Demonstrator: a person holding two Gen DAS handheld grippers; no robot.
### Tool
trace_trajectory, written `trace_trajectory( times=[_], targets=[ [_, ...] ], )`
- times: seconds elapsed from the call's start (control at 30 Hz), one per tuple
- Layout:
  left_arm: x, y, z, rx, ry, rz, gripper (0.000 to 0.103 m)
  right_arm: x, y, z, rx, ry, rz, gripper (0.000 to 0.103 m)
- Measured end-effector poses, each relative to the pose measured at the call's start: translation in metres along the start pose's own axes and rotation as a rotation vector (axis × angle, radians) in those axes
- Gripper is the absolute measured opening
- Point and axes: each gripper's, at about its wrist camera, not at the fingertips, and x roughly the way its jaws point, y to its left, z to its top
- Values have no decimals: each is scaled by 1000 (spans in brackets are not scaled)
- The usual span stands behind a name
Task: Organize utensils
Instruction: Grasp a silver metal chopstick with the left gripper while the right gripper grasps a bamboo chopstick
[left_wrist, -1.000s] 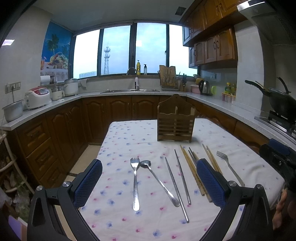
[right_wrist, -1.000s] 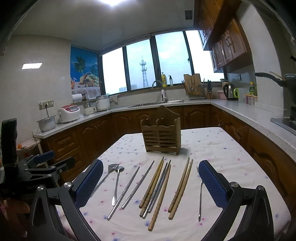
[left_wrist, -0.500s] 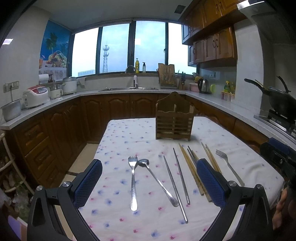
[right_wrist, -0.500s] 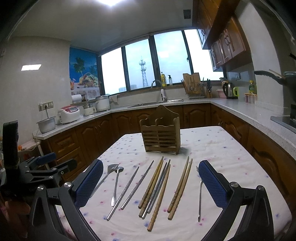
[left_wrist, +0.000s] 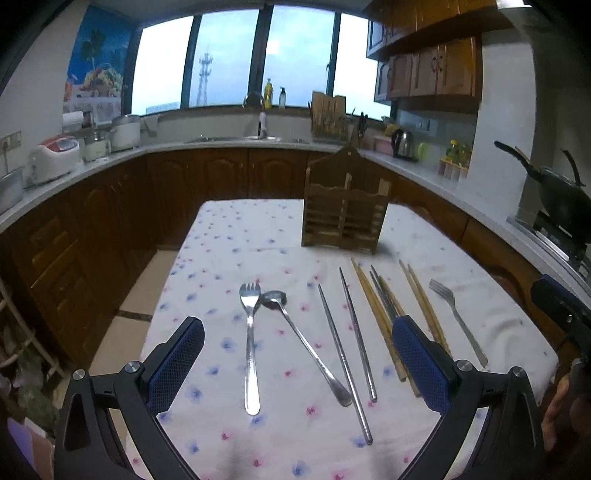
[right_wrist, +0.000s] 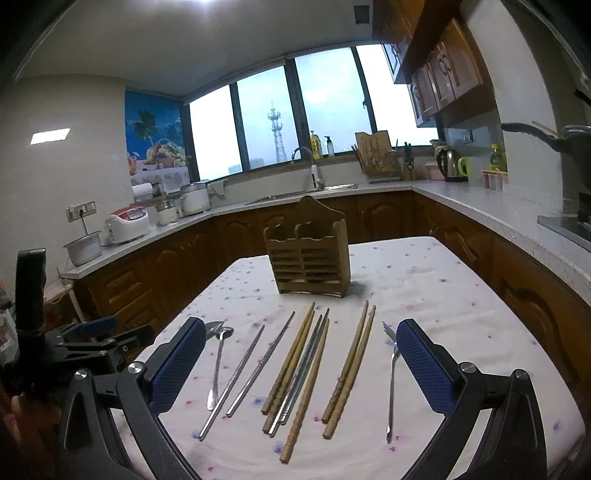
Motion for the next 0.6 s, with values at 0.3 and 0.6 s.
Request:
trace_trajectory(
  times=[0.3, 0.6],
  targets=[
    [29, -8, 26, 35, 44, -6, 98, 29, -25, 9, 67, 85, -1, 102],
    [76, -13, 49, 59, 140, -35, 87, 85, -56, 27, 139, 201, 1, 66]
  ],
)
